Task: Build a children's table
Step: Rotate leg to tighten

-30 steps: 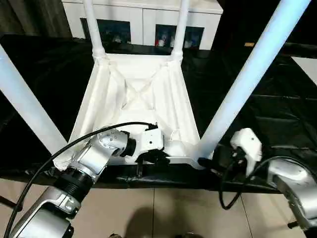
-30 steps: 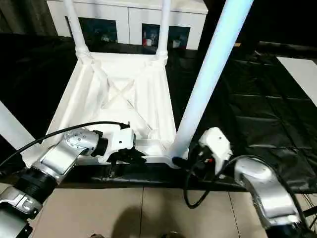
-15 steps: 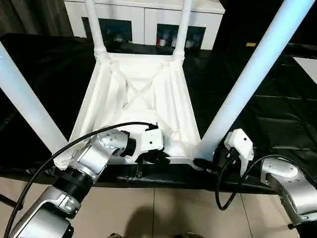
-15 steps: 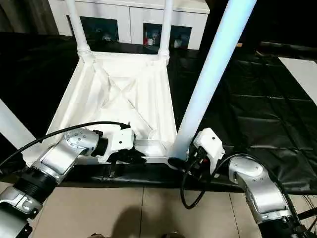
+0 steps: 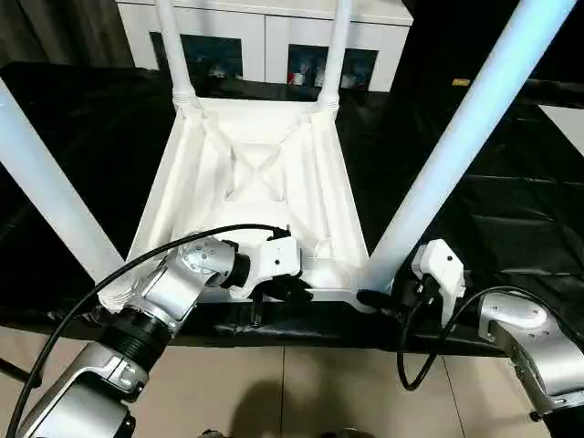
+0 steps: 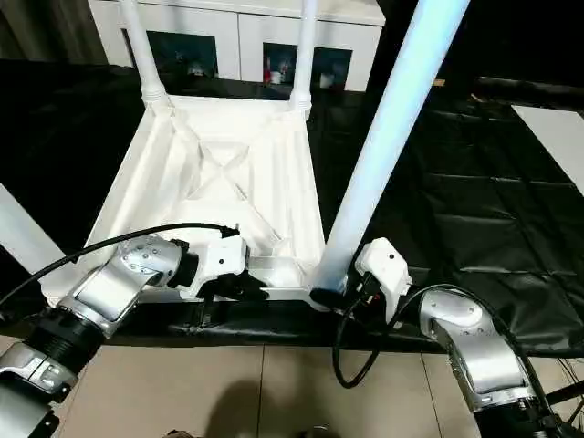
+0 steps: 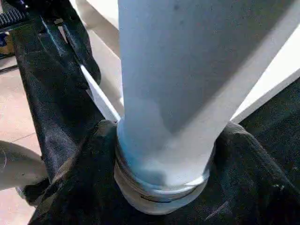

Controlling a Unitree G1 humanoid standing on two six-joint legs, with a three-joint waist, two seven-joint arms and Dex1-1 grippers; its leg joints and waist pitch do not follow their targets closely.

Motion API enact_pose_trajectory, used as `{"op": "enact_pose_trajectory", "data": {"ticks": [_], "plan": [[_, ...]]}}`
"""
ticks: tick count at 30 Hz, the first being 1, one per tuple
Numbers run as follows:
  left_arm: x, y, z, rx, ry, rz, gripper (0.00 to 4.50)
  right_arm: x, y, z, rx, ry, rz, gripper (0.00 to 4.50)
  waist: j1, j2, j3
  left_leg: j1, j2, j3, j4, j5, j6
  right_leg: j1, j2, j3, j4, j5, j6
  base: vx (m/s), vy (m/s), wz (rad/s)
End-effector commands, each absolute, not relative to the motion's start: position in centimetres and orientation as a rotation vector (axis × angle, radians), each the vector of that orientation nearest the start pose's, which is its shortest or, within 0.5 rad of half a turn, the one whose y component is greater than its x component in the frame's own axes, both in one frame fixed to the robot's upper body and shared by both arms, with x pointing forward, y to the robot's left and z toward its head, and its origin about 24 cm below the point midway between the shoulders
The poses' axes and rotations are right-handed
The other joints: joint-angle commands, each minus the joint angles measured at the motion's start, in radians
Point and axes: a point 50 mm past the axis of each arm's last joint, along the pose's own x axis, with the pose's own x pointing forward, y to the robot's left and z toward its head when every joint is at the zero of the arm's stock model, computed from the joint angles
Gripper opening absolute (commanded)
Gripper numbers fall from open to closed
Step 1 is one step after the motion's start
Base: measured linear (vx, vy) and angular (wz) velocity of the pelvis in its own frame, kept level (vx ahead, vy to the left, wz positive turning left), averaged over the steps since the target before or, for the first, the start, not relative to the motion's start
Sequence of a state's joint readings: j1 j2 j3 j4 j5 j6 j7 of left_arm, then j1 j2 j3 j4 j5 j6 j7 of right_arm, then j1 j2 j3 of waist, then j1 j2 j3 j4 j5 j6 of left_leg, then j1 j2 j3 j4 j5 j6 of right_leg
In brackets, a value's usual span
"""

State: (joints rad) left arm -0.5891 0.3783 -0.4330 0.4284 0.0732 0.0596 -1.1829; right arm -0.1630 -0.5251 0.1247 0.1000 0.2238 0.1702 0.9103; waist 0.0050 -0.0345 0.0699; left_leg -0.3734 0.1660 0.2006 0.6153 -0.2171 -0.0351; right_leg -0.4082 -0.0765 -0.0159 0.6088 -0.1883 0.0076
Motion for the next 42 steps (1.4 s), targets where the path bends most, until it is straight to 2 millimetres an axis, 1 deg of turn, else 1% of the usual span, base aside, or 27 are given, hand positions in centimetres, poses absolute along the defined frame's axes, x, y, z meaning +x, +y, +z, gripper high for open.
{"op": "enact_pose_trajectory", "data": {"ticks": [1, 3, 4, 6, 8, 9, 10, 11, 13, 16, 18, 20, 21, 24, 25, 27, 28, 30, 31, 32, 34, 35, 37, 38, 39, 40, 42], "plan": [[30.6, 10.2, 5.9, 0.629, 0.381, -1.45, 0.0, 26.6, -18.7, 5.5, -0.203, 0.267, 0.933, 2.7, 0.003, -0.009, -0.055, 0.013, 0.07, -0.028, -0.083, -0.146, 0.094, 0.041, -0.068, 0.036, -0.067, -0.135, -0.29, 0.0, 0.0, 0.0], [30.6, 10.2, 5.9, 0.629, 0.381, -1.45, 0.0, 26.6, -18.7, 5.5, -0.203, 0.267, 0.933, 2.7, 0.002, -0.009, -0.055, 0.012, 0.069, -0.028, -0.083, -0.153, 0.091, 0.041, -0.068, 0.036, -0.068, -0.146, -0.289, 0.0, 0.0, 0.0], [30.7, 10.2, 5.9, 0.62, 0.383, -1.431, 0.0, 26.9, -18.8, 5.1, -0.188, 0.27, 0.879, 2.69, 0.001, -0.009, -0.054, 0.012, 0.069, -0.029, -0.084, -0.158, 0.089, 0.041, -0.068, 0.036, -0.068, -0.155, -0.287, 0.0, 0.0, 0.0], [31.6, 9.8, 5.7, 0.601, 0.377, -1.332, 0.0, 27.6, -18.1, 3.9, -0.136, 0.264, 0.719, 2.69, -0.006, -0.008, -0.046, 0.012, 0.066, -0.03, -0.091, -0.22, 0.054, 0.033, -0.067, 0.036, -0.08, -0.258, -0.267, 0.0, 0.0, 0.0], [31.9, 9.6, 5.7, 0.594, 0.369, -1.304, 0.0, 27.7, -17.8, 3.6, -0.115, 0.259, 0.685, 2.69, -0.012, -0.01, -0.048, 0.016, 0.064, -0.034, -0.093, -0.264, 0.02, 0.03, -0.066, 0.035, -0.087, -0.339, -0.238, 0.0, 0.0, 0.0], [32.2, 9.2, 5.7, 0.578, 0.364, -1.278, 0.0, 27.8, -17.2, 3.5, -0.095, 0.247, 0.651, 2.69, -0.014, -0.012, -0.044, 0.016, 0.065, -0.035, -0.095, -0.281, 0.013, 0.028, -0.067, 0.038, -0.091, -0.369, -0.223, 0.0, 0.0, 0.0], [32.2, 9.1, 5.7, 0.575, 0.363, -1.272, 0.0, 27.8, -17.1, 3.4, -0.091, 0.244, 0.643, 2.69, -0.014, -0.012, -0.044, 0.016, 0.065, -0.035, -0.095, -0.281, 0.013, 0.028, -0.067, 0.038, -0.091, -0.369, -0.223, 0.0, 0.0, 0.0], [32.6, 8.4, 5.8, 0.552, 0.353, -1.229, 0.0, 28.0, -16.1, 3.3, -0.063, 0.22, 0.588, 2.69, -0.015, -0.009, -0.043, 0.018, 0.065, -0.037, -0.097, -0.299, 0.002, 0.024, -0.067, 0.038, -0.095, -0.4, -0.205, 0.0, 0.0, 0.0], [33.1, 7.5, 5.9, 0.536, 0.346, -1.168, 0.0, 28.5, -15.1, 3.3, -0.033, 0.191, 0.507, 2.69, -0.017, -0.009, -0.042, 0.017, 0.064, -0.037, -0.099, -0.311, -0.007, 0.018, -0.066, 0.039, -0.097, -0.412, -0.195, 0.0, 0.0, 0.0], [33.6, 6.7, 6.1, 0.518, 0.341, -1.099, 0.0, 29.1, -14.3, 3.3, -0.009, 0.177, 0.417, 2.69, -0.021, -0.009, -0.043, 0.015, 0.062, -0.04, -0.101, -0.312, -0.016, 0.019, -0.066, 0.039, -0.098, -0.415, -0.189, 0.0, 0.0, 0.0], [34.0, 6.1, 6.3, 0.499, 0.337, -1.035, 0.0, 29.5, -13.9, 3.2, 0.01, 0.175, 0.357, 2.68, -0.021, -0.009, -0.046, 0.013, 0.061, -0.037, -0.099, -0.281, -0.001, 0.022, -0.064, 0.039, -0.095, -0.347, -0.197, 0.0, 0.0, 0.0], [34.9, 5.3, 6.6, 0.464, 0.323, -0.901, 0.0, 30.3, -13.0, 3.1, 0.029, 0.188, 0.261, 2.68, -0.023, -0.008, -0.047, 0.011, 0.06, -0.035, -0.098, -0.255, 0.007, 0.024, -0.063, 0.039, -0.092, -0.296, -0.211, 0.0, 0.0, 0.0], [34.9, 5.3, 6.6, 0.464, 0.322, -0.899, 0.0, 30.3, -13.0, 3.1, 0.029, 0.188, 0.26, 2.68, -0.022, -0.008, -0.05, 0.011, 0.058, -0.033, -0.094, -0.227, 0.016, 0.027, -0.063, 0.039, -0.089, -0.256, -0.219, 0.0, 0.0, 0.0], [35.1, 4.7, 7.0, 0.473, 0.29, -0.888, 0.0, 30.4, -11.5, 3.4, 0.053, 0.164, 0.286, 2.68, -0.018, -0.009, -0.052, 0.006, 0.057, -0.03, -0.089, -0.164, 0.05, 0.035, -0.063, 0.039, -0.08, -0.163, -0.236, 0.0, 0.0, 0.0], [35.1, 4.7, 7.0, 0.473, 0.29, -0.888, 0.0, 30.4, -11.5, 3.4, 0.053, 0.164, 0.286, 2.68, -0.014, -0.009, -0.053, 0.008, 0.057, -0.027, -0.086, -0.137, 0.078, 0.036, -0.065, 0.039, -0.077, -0.122, -0.248, 0.0, 0.0, 0.0], [34.9, 4.7, 7.0, 0.487, 0.286, -0.918, 0.0, 30.2, -11.3, 3.8, 0.07, 0.131, 0.302, 3.38, -0.011, -0.006, -0.054, 0.007, 0.057, -0.027, -0.086, -0.112, 0.096, 0.04, -0.065, 0.037, -0.074, -0.096, -0.257, 0.0, 0.0, 0.0], [34.9, 4.7, 7.0, 0.487, 0.286, -0.918, 0.0, 30.2, -11.3, 3.8, 0.07, 0.131, 0.302, 3.38, -0.01, -0.007, -0.054, 0.008, 0.058, -0.026, -0.086, -0.109, 0.099, 0.039, -0.064, 0.037, -0.074, -0.094, -0.258, 0.0, 0.0, 0.0], [34.7, 5.2, 6.9, 0.502, 0.282, -0.946, 0.0, 30.1, -12.0, 4.4, 0.058, 0.096, 0.293, 3.54, -0.007, -0.006, -0.052, 0.009, 0.059, -0.026, -0.088, -0.119, 0.108, 0.04, -0.064, 0.037, -0.077, -0.107, -0.256, 0.0, 0.0, 0.0], [34.5, 5.4, 6.9, 0.508, 0.281, -0.964, 0.0, 30.1, -12.2, 4.7, 0.054, 0.083, 0.3, 3.69, -0.017, -0.009, -0.052, -0.003, 0.06, -0.033, -0.093, -0.125, 0.102, 0.048, -0.067, 0.033, -0.075, -0.13, -0.25, 0.0, 0.0, 0.0], [34.3, 5.7, 6.9, 0.52, 0.278, -1.0, 0.0, 30.0, -12.9, 5.1, 0.041, 0.068, 0.307, 3.69, -0.02, -0.006, -0.053, -0.005, 0.059, -0.035, -0.094, -0.127, 0.098, 0.051, -0.067, 0.031, -0.074, -0.141, -0.248, 0.0, 0.0, 0.0], [34.1, 5.8, 6.9, 0.528, 0.277, -1.022, 0.0, 29.9, -13.3, 5.4, 0.032, 0.059, 0.309, 3.86, -0.02, -0.006, -0.054, -0.001, 0.062, -0.034, -0.091, -0.116, 0.102, 0.047, -0.066, 0.033, -0.074, -0.124, -0.244, 0.0, 0.0, 0.0], [33.8, 6.3, 6.9, 0.554, 0.286, -1.042, 0.0, 29.7, -14.0, 5.7, 0.019, 0.07, 0.326, 3.97, -0.02, -0.003, -0.055, 0.007, 0.062, -0.03, -0.088, -0.112, 0.107, 0.041, -0.065, 0.035, -0.074, -0.105, -0.259, 0.0, 0.0, 0.0], [33.3, 7.1, 7.1, 0.576, 0.302, -1.087, 0.0, 29.0, -15.4, 6.1, -0.037, 0.1, 0.397, 4.18, -0.014, -0.004, -0.054, 0.006, 0.062, -0.029, -0.088, -0.088, 0.119, 0.045, -0.061, 0.035, -0.069, -0.061, -0.272, 0.0, 0.0, 0.0], [33.3, 7.1, 7.1, 0.576, 0.302, -1.087, 0.0, 29.0, -15.4, 6.1, -0.037, 0.1, 0.397, 4.26, -0.01, -0.002, -0.055, 0.006, 0.066, -0.029, -0.086, -0.062, 0.129, 0.047, -0.062, 0.035, -0.061, -0.014, -0.279, 0.0, 0.0, 0.0], [33.2, 7.4, 7.1, 0.58, 0.309, -1.102, 0.0, 28.6, -16.2, 6.3, -0.07, 0.115, 0.436, 4.31, -0.008, 0.0, -0.056, 0.009, 0.065, -0.027, -0.085, -0.049, 0.137, 0.046, -0.061, 0.034, -0.06, 0.016, -0.288, 0.0, 0.0, 0.0], [32.9, 7.8, 7.2, 0.588, 0.312, -1.129, 0.0, 28.2, -16.7, 6.5, -0.086, 0.128, 0.47, 4.36, -0.005, 0.0, -0.056, 0.011, 0.066, -0.026, -0.084, -0.047, 0.141, 0.046, -0.061, 0.035, -0.059, 0.027, -0.293, 0.0, 0.0, 0.0], [32.2, 8.6, 7.4, 0.606, 0.31, -1.229, 0.0, 27.3, -18.0, 7.1, -0.125, 0.157, 0.555, 4.44, -0.003, 0.0, -0.056, 0.008, 0.065, -0.027, -0.084, -0.04, 0.152, 0.049, -0.062, 0.034, -0.056, 0.048, -0.303, 0.0, 0.0, 0.0]]}}
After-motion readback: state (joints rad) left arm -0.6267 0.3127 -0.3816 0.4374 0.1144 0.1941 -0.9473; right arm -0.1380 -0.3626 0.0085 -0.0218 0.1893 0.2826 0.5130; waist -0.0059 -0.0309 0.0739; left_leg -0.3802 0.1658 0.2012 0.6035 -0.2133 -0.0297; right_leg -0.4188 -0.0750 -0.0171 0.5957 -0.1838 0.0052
